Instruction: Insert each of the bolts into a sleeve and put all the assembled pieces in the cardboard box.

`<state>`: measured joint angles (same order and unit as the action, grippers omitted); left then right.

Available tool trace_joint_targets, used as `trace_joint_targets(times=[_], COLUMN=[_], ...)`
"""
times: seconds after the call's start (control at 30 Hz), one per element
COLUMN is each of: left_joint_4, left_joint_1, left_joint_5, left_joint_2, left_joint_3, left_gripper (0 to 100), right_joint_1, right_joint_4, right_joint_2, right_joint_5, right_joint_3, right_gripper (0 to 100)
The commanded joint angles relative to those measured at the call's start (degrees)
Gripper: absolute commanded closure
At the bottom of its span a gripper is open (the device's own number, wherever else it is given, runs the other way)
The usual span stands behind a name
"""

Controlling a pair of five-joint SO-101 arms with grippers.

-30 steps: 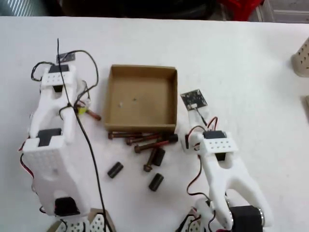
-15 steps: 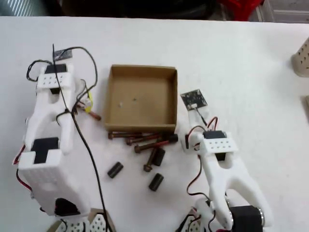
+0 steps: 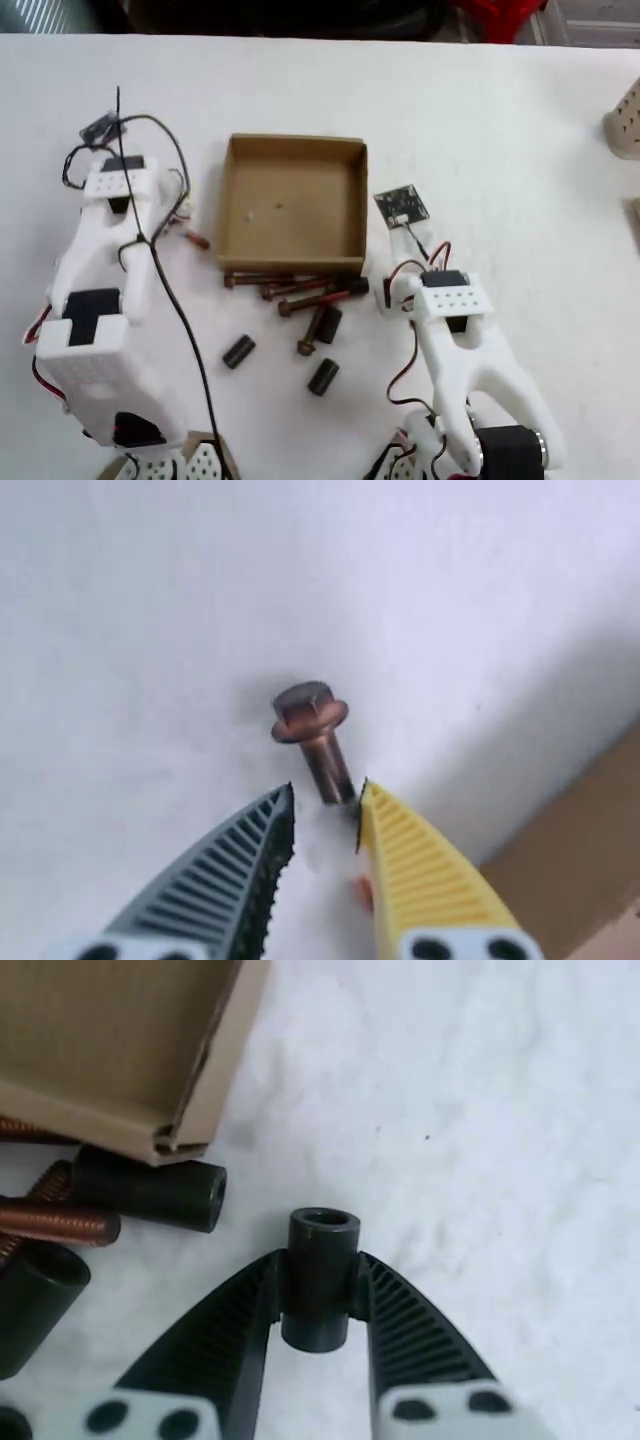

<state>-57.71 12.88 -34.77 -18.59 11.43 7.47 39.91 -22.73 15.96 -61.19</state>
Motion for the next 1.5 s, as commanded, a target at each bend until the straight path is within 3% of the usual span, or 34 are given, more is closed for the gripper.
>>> trace_joint_targets(times=[0.0,0.5,0.73,0.9,1.03,1.1,1.37,1.47], left_joint_4=[6.4,9.8,3.5,3.6,5.0,5.2,3.3,2.5], left_joint_1=[-0.5,2.9,2.5,1.0,0.7,-0.2,-0.8,-1.4], left_joint_5=[-1.1,-2.3,-1.9,-1.8,5.5,8.4,9.0,15.4], left_joint_2=[3.0,0.3,-5.5,-5.9,-6.0,-5.8,-5.7,-5.0], left_joint_3=[3.0,1.4,-6.2,-6.7,-6.9,-6.7,-6.7,-6.4], left_gripper=[86,86,86,86,99,97,98,98], right_joint_1=[-0.4,-0.3,-0.3,-0.4,-0.4,-0.4,-0.3,-0.3], right_joint_4=[-0.6,-0.5,-0.5,-0.5,-0.5,-0.5,-0.5,-0.5], right_joint_2=[-0.3,-0.3,-0.3,-0.3,-0.3,-0.3,-0.3,-0.3], right_joint_5=[0.7,0.7,0.7,0.7,0.7,0.7,0.6,0.2], right_joint_3=[0.9,0.8,0.8,0.8,0.8,0.8,0.8,0.8], right_gripper=[98.1,98.1,98.1,98.1,98.1,98.1,98.1,98.1])
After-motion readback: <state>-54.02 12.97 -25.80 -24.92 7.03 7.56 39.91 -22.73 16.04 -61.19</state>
